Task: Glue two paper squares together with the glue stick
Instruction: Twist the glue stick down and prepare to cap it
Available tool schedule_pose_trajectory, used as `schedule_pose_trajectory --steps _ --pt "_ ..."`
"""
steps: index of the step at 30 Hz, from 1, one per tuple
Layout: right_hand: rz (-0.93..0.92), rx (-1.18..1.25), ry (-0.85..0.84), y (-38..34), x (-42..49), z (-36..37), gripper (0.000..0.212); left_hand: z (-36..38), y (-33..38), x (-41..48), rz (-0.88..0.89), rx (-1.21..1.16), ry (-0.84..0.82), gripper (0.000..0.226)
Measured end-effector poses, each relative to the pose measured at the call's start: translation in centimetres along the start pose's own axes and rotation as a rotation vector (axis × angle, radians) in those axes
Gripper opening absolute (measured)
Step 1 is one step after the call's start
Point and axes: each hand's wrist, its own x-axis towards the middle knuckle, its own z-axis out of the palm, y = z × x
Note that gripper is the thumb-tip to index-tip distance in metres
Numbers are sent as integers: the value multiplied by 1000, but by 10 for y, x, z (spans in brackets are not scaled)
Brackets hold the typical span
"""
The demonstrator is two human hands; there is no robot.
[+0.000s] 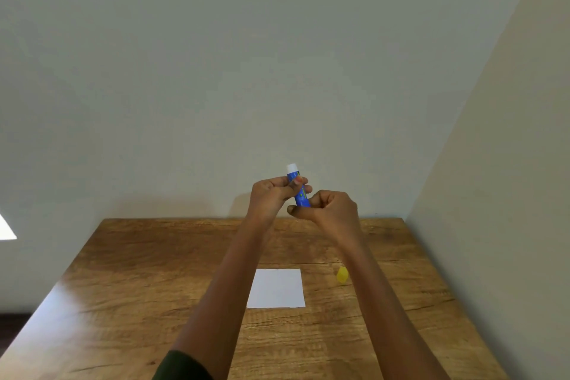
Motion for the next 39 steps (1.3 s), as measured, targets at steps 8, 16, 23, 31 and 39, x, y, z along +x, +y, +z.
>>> schedule_pose_trajectory --steps 8,16,23,31,39 --pt "89 244 -512 0 5 -23 32 -4 7 1 7 -22 -20 13" --pt "-79 -97 10 -10 6 -9 26 1 7 3 28 4 34 9" --pt "83 230 -509 -13 7 -22 34 0 17 -1 11 -38 -4 14" --pt "-20 111 -199 -13 3 -16 24 2 17 -2 28 -19 11 11" --pt "96 161 -386 -12 2 -14 36 -2 14 -3 14 -66 -7 12"
